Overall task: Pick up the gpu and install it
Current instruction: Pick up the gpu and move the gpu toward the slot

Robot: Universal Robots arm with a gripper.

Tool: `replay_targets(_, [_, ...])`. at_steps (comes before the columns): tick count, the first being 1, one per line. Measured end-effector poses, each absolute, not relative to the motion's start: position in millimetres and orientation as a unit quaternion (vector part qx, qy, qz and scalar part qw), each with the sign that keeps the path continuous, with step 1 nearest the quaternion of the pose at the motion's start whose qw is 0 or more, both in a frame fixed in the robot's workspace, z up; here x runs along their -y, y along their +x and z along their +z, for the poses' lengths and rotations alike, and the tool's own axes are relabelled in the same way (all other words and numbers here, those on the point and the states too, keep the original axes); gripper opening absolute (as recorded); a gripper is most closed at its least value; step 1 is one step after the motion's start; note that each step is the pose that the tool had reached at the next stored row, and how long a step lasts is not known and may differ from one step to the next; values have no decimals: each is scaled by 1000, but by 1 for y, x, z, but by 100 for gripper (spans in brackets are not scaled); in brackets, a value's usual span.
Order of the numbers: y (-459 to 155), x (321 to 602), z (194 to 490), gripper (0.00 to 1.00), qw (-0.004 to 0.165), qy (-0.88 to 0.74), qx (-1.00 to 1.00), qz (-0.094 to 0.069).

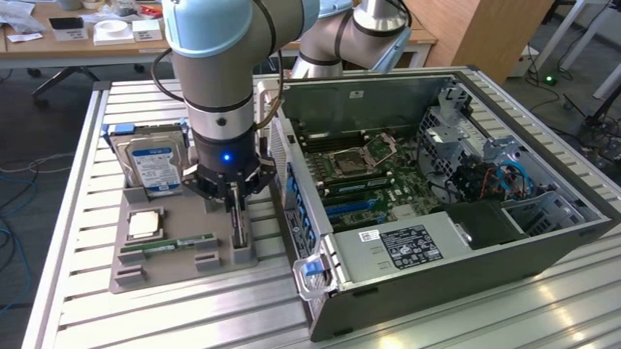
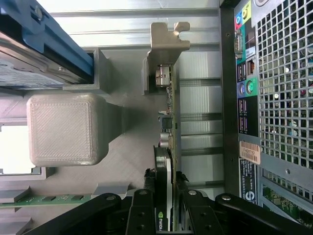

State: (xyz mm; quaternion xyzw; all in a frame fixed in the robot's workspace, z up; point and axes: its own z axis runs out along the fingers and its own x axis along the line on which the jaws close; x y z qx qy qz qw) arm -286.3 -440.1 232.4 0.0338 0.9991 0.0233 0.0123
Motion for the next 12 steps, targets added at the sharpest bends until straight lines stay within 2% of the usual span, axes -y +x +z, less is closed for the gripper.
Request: replay_targets(12, [-286,440,235,27,12,34,-999,23])
